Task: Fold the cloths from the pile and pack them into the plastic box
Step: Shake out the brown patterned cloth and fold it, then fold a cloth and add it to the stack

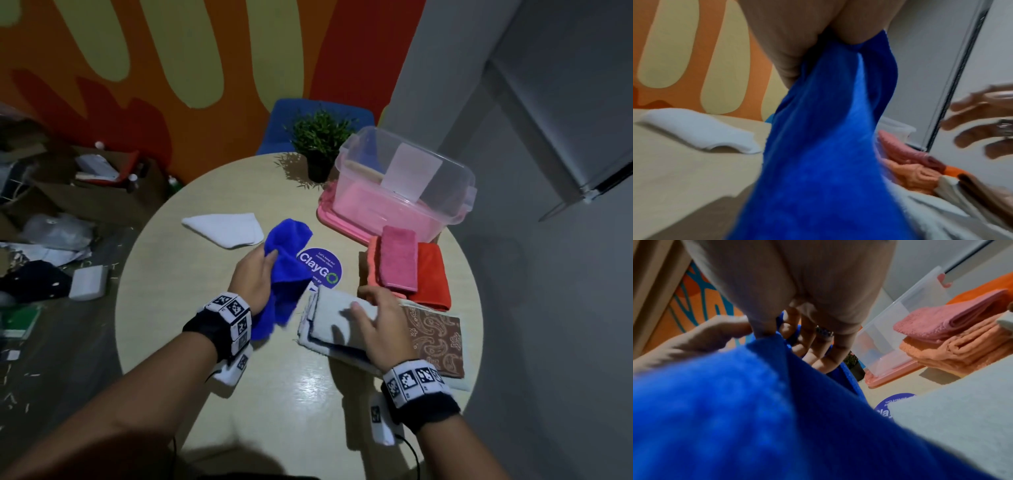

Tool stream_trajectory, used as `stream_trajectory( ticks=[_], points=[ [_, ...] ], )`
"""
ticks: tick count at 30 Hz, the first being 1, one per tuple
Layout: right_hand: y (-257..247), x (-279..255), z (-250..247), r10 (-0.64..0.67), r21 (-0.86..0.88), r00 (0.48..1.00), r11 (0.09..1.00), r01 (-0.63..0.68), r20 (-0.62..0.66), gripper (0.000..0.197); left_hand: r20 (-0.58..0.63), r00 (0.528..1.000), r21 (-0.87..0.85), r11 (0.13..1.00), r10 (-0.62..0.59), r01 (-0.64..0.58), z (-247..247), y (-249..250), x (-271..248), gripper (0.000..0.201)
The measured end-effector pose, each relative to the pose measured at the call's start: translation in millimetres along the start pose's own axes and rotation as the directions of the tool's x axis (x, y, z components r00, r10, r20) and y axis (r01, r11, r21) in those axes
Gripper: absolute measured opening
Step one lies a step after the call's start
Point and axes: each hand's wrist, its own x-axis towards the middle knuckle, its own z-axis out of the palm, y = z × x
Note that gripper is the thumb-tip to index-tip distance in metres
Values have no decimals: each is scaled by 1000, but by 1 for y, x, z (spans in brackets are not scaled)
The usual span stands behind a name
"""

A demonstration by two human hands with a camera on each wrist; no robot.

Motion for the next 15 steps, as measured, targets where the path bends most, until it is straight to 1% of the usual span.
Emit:
stream_trajectory(
  ticks=[2, 3, 5, 6, 7, 8, 10, 11, 12, 14, 15],
  points=[
    [-25, 2, 13, -46, 140, 982, 990, 21, 183, 35, 38, 999, -53, 998, 25, -23, -5, 14, -6, 28],
    [-38, 4, 19, -79, 217, 968, 976, 26, 236, 38, 58, 997, -72, 997, 46, -42, -6, 18, -9, 28],
    [-57, 6, 32, -120, 303, 955, 953, 34, 271, 41, 116, 992, -168, 985, 53, -33, -5, 22, -13, 27],
    [-65, 7, 36, -114, 315, 960, 949, 29, 257, 37, 161, 986, -250, 968, 37, 5, -5, 24, -16, 30],
    [-72, 9, 39, -99, 326, 969, 945, 21, 224, 30, 218, 976, -332, 942, 25, 50, -6, 26, -18, 39],
    [-76, 11, 39, -82, 337, 980, 941, 17, 179, 22, 268, 963, -386, 919, 29, 80, -7, 26, -19, 54],
    [-80, 16, 37, -53, 374, 991, 927, 5, 119, 14, 341, 937, -428, 900, 75, 84, -13, 26, -21, 82],
    [-80, 18, 34, -58, 382, 992, 924, 12, 108, 14, 363, 927, -443, 893, 96, 81, -17, 25, -22, 88],
    [-80, 18, 31, -79, 369, 992, 929, 37, 99, 15, 378, 920, -462, 883, 108, 86, -21, 26, -24, 86],
    [-81, 17, 27, -122, 340, 990, 936, 90, 75, 17, 366, 923, -488, 869, 118, 82, -29, 28, -26, 67],
    [-81, 17, 26, -116, 370, 991, 925, 86, 60, 16, 345, 929, -482, 875, 132, 55, -32, 29, -26, 58]
  ],
)
